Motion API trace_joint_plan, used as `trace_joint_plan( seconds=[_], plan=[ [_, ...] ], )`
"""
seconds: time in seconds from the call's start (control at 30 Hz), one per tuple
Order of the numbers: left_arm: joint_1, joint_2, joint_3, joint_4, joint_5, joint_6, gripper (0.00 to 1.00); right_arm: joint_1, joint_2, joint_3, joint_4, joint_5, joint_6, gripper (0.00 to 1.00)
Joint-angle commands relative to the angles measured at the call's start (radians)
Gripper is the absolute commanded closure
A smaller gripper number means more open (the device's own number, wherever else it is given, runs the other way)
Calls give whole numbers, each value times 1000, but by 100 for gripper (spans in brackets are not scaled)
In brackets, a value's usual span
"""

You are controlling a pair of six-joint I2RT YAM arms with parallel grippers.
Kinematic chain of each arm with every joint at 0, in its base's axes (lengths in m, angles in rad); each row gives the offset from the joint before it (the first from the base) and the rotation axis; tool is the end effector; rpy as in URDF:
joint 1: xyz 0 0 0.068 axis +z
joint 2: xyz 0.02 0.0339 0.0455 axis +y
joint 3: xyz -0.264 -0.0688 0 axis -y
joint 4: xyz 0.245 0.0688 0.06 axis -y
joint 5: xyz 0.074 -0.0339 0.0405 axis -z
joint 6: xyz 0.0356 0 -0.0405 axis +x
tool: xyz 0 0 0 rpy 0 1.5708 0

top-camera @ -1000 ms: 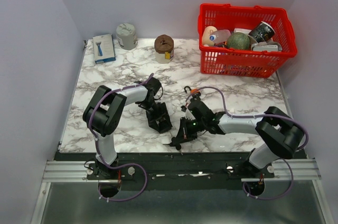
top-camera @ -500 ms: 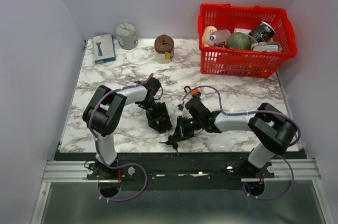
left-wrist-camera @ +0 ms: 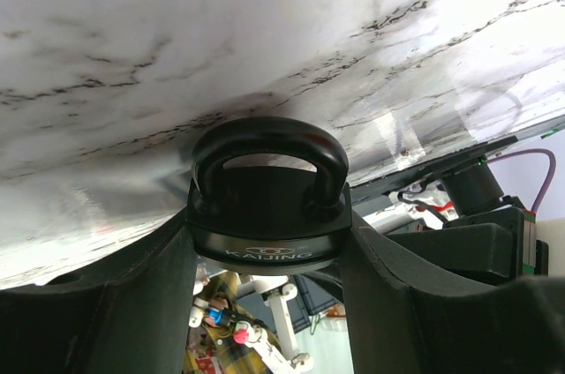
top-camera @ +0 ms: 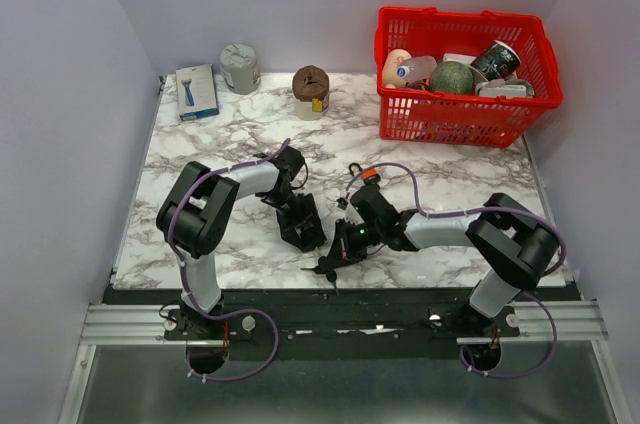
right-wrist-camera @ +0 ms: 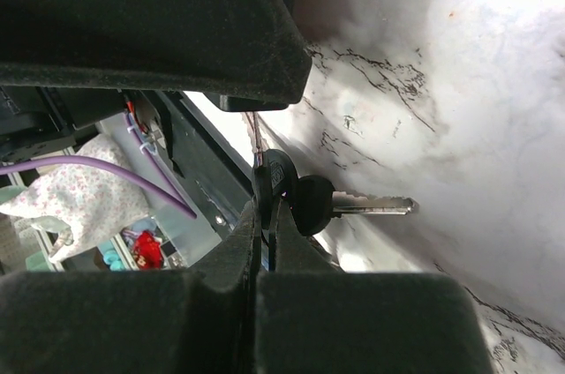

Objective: Unlock with the key

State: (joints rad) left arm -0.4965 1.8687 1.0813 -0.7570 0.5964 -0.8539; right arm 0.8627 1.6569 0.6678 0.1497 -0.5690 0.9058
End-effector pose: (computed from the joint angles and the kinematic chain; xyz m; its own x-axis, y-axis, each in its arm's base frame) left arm 0.2680 -0.1679 0.1312 -0.8844 -0.2302 0.4059 -0.3951 0.8323 -0.3888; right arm 0.1785 0.2380 0.1274 -0.9864 -0.1328 -0.0966 -0.1584 0.6143 0.7730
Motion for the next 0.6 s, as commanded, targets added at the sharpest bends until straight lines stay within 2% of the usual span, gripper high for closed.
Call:
trace_joint_plan(
  seconds=[0.0, 0.33, 0.57],
  plan=[
    [9, 3, -3, 22, 3, 18, 100, -16, 20, 1, 54, 8, 15, 99],
    [12, 1, -6, 22, 6, 21, 100, -31, 6, -37, 143, 3, 44, 99],
    [12, 7, 5, 19, 5, 24, 100, -50, 29, -33, 119, 6, 59, 99]
  ],
)
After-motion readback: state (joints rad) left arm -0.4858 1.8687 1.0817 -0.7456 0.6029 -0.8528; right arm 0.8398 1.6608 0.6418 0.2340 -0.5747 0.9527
